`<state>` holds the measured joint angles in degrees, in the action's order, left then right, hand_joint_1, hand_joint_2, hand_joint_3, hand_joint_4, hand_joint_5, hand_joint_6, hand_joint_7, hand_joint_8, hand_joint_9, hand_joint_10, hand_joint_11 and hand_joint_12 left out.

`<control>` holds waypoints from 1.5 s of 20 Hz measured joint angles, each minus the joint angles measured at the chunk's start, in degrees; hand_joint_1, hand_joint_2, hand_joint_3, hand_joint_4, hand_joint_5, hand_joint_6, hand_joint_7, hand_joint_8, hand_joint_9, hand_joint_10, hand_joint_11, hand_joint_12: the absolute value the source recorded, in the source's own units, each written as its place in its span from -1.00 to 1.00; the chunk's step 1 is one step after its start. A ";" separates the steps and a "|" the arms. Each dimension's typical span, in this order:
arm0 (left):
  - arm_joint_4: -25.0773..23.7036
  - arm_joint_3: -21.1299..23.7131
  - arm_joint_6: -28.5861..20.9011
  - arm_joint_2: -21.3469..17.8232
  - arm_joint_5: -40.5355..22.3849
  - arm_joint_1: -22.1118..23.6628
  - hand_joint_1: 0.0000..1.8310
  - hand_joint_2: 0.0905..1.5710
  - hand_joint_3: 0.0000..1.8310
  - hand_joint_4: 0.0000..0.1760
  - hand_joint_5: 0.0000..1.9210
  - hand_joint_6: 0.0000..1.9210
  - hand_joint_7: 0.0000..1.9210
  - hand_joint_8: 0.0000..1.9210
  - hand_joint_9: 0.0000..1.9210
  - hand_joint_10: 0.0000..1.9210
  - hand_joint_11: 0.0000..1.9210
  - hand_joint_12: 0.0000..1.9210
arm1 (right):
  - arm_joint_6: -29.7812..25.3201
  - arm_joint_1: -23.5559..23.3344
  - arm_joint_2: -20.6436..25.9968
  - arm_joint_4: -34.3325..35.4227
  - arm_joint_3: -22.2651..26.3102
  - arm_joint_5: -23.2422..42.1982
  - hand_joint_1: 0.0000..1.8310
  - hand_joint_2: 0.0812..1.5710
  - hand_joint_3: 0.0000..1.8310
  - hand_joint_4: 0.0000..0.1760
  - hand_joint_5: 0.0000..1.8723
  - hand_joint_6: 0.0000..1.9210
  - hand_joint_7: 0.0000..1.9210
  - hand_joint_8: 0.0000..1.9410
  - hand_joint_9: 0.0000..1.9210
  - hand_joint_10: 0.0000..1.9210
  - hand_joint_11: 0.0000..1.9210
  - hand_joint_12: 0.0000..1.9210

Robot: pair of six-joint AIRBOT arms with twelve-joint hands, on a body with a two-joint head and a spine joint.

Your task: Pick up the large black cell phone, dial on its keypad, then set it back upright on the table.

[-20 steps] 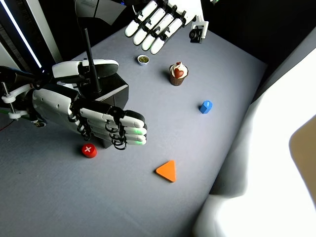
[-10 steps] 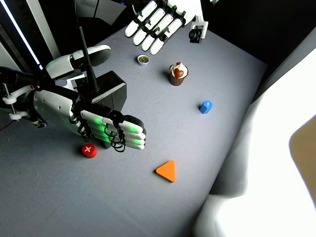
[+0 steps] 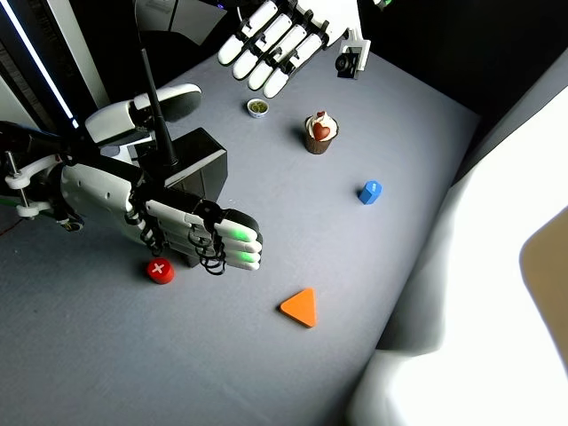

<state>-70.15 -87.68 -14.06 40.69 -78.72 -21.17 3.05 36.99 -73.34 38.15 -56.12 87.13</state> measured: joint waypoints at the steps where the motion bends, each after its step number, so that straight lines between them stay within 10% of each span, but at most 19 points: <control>1: -0.02 0.02 -0.02 0.00 -0.02 0.00 -1.00 0.32 -1.00 -1.00 -0.82 -0.99 -0.76 -1.00 -0.79 -1.00 -1.00 -0.55 | 0.00 0.11 -0.02 0.02 -0.26 -0.26 -0.11 0.17 -1.00 -1.00 -1.00 -1.00 -1.00 -1.00 -1.00 -1.00 -1.00 -1.00; 14: -0.79 0.42 -1.03 0.00 0.00 0.07 -1.00 0.31 -1.00 -1.00 -0.82 -1.00 -0.77 -1.00 -0.78 -1.00 -1.00 -0.61 | -0.48 1.11 -0.44 -0.31 -0.33 -0.20 0.07 0.22 -0.98 -1.00 -0.96 -0.99 -0.97 -0.99 -0.99 -1.00 -0.97 -0.99; 19: -0.81 0.42 -1.03 0.00 0.02 0.07 -1.00 0.32 -1.00 -1.00 -0.83 -1.00 -0.77 -1.00 -0.79 -1.00 -1.00 -0.70 | -0.63 1.11 -0.48 -1.11 -0.35 1.01 0.25 0.36 -0.98 -1.00 -0.65 -0.98 -0.60 -0.98 -0.58 -0.94 -1.00 0.19; 22: -0.81 0.42 -1.03 0.00 0.02 0.07 -1.00 0.32 -1.00 -1.00 -0.80 -1.00 -0.74 -1.00 -0.74 -0.99 -1.00 -0.61 | -0.87 1.09 -0.48 -1.70 -0.35 1.57 0.40 0.35 -1.00 -1.00 -0.38 -0.97 -0.26 -0.97 -0.21 -0.90 -0.69 0.14; 23: -0.81 0.42 -1.03 0.00 0.02 0.04 -1.00 0.32 -1.00 -1.00 -0.81 -1.00 -0.75 -1.00 -0.75 -0.99 -1.00 -0.68 | -0.87 1.09 -0.48 -1.92 -0.37 1.79 0.58 0.37 -1.00 -1.00 -0.11 -0.94 -0.11 -0.17 -0.04 0.01 -0.40 0.16; 24: -0.81 0.42 -1.03 0.00 0.02 0.04 -1.00 0.32 -1.00 -1.00 -0.81 -1.00 -0.76 -1.00 -0.76 -1.00 -1.00 -0.71 | -1.27 1.09 -0.48 -2.01 -0.46 2.08 0.61 0.41 -1.00 -1.00 -0.11 -0.12 -0.06 -0.05 -0.04 0.17 -0.30 0.64; 30: -0.81 0.44 -0.79 0.00 0.00 0.04 -1.00 0.34 -1.00 -1.00 -0.82 -0.99 -0.77 -1.00 -0.78 -1.00 -1.00 -0.67 | -1.07 1.09 -0.48 -2.19 -0.46 2.62 0.50 0.41 -1.00 -1.00 -0.03 0.09 0.00 -0.01 -0.10 0.39 -0.29 0.53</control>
<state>-70.96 -87.24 -14.85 40.69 -78.72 -21.12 1.98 38.09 -73.82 35.97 -56.58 89.76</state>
